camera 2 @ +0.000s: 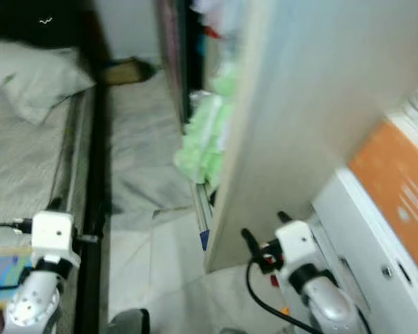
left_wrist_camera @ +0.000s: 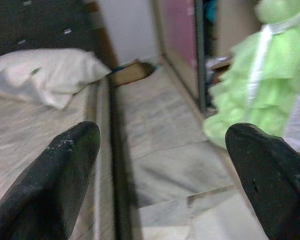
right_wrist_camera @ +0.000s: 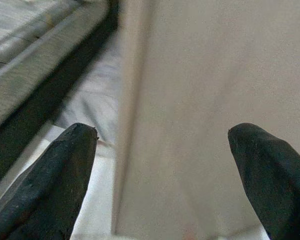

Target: Clean up the room

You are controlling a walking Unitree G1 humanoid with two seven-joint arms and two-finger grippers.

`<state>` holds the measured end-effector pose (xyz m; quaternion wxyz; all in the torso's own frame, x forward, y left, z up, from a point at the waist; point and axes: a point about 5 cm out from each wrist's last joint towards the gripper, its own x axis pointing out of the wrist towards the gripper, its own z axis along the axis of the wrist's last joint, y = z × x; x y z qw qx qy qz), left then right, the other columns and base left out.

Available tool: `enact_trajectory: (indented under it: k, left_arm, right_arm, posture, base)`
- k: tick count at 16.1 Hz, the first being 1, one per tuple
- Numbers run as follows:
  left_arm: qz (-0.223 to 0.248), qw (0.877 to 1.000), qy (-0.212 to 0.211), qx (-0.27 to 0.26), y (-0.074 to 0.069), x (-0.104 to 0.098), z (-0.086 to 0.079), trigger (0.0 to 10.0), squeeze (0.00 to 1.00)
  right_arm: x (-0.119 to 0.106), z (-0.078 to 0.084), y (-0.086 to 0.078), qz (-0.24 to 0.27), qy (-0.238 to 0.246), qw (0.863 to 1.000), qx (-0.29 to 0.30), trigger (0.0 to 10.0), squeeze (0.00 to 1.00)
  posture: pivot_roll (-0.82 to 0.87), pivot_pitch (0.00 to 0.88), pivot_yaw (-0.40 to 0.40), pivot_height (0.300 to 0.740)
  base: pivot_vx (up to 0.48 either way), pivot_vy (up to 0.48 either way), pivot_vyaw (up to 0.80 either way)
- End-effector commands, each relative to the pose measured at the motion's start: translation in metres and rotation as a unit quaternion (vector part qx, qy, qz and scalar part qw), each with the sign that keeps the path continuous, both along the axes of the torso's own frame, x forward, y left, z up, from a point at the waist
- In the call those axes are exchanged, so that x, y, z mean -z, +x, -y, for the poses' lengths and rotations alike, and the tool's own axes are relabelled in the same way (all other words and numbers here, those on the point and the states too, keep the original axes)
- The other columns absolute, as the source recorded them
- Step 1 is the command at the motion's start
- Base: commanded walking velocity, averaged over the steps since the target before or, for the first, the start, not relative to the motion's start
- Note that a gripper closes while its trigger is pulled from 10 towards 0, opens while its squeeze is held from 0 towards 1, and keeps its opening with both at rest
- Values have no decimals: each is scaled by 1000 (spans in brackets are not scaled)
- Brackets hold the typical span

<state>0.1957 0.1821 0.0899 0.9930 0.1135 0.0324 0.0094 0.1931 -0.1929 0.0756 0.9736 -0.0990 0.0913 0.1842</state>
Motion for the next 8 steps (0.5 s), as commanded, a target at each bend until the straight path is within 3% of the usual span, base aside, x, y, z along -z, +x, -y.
enact_trajectory:
  k: [1,5,7,8]
  left_arm:
    - [-8,1000,2,3,-1,1,0,10000,0]
    - [-25,999,-15,36,-1,3,5,10000,0]
    - [-23,999,-7,39,-1,3,6,10000,0]
    - [-23,999,-7,40,-1,2,6,10000,0]
  right_arm:
    - [-4,-3,0,8,-1,1000,-8,10000,0]
    - [2,-6,-9,-45,8,997,-63,10000,0]
    - [13,-11,-25,-125,19,978,-168,10000,0]
    - [15,-12,-29,-143,26,971,-189,10000,0]
  posture:
    - [-32,114,-67,740]
    - [-30,115,-66,740]
    - [-27,115,-66,740]
    - [-27,115,-66,740]
  base:
    - [0,0,800]
    - [0,0,800]
    - [0,0,800]
    - [0,0,800]
